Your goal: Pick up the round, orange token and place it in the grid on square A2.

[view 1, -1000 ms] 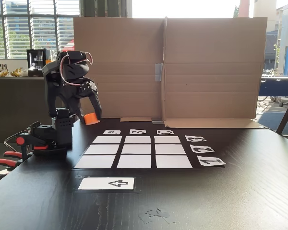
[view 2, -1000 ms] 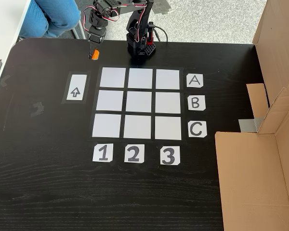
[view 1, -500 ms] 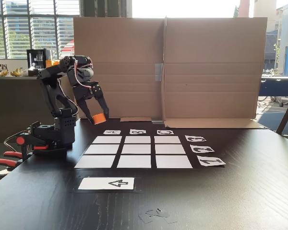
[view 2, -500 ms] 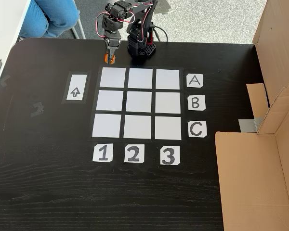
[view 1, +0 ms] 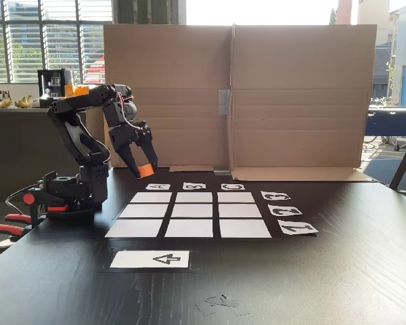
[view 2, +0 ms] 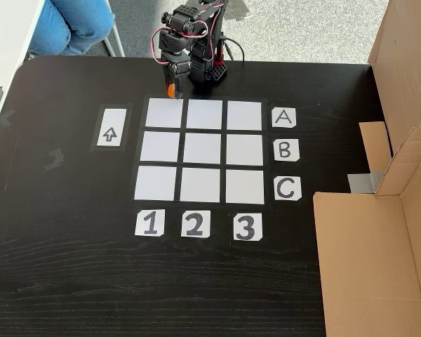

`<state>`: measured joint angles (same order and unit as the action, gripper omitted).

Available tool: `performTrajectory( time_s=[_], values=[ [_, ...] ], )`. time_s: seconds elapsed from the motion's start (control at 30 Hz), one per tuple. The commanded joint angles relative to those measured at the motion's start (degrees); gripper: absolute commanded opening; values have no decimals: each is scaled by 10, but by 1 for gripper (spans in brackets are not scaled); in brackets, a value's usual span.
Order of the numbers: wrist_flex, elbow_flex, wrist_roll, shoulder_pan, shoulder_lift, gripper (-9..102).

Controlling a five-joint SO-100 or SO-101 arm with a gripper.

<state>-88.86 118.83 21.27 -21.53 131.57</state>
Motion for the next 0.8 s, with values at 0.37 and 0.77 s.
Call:
performTrajectory(
  time_s=[0.37,0.77],
  values=[
    [21,132,-18,132,72,-1],
    [89,221,-56,147,64,-1]
  ],
)
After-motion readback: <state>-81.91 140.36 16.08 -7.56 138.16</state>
